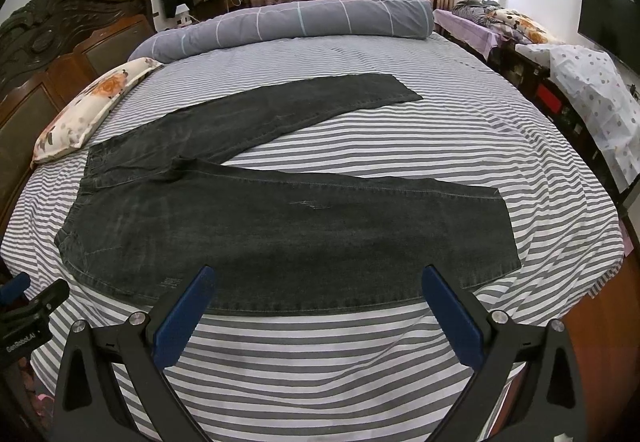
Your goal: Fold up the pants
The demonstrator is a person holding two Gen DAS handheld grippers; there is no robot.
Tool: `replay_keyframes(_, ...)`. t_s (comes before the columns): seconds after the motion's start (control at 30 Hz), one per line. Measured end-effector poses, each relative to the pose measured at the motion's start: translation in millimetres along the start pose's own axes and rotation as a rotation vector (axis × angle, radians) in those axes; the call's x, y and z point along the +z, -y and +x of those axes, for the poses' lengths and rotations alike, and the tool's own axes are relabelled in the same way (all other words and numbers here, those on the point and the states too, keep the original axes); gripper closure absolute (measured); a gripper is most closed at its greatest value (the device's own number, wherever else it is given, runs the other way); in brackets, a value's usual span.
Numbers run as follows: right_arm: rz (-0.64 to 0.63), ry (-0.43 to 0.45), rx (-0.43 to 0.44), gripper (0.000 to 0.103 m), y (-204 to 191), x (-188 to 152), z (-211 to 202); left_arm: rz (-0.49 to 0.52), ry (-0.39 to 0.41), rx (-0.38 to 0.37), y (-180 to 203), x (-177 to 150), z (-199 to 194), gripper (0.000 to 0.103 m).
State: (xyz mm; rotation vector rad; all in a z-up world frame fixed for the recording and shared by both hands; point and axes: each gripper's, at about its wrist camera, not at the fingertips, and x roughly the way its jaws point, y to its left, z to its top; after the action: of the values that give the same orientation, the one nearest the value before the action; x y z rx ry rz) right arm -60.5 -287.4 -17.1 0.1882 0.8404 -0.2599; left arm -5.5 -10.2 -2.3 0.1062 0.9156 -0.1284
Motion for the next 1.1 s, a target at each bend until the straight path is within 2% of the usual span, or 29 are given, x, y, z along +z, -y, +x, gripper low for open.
replay_keyframes(0.43, -0.002, 0.001, -0.002, 0.001, 0.0, 0.3, -0.8, 0.014, -0.006, 0.041, 2.8, 1.8, -2.3, 0.007)
replay_keyframes(1.1, -0.002, 0.001, -0.002, 0.001, 0.0, 0.1, -0.6, 0.011, -0.024, 0.034, 0.8, -0.4, 0.2, 0.007)
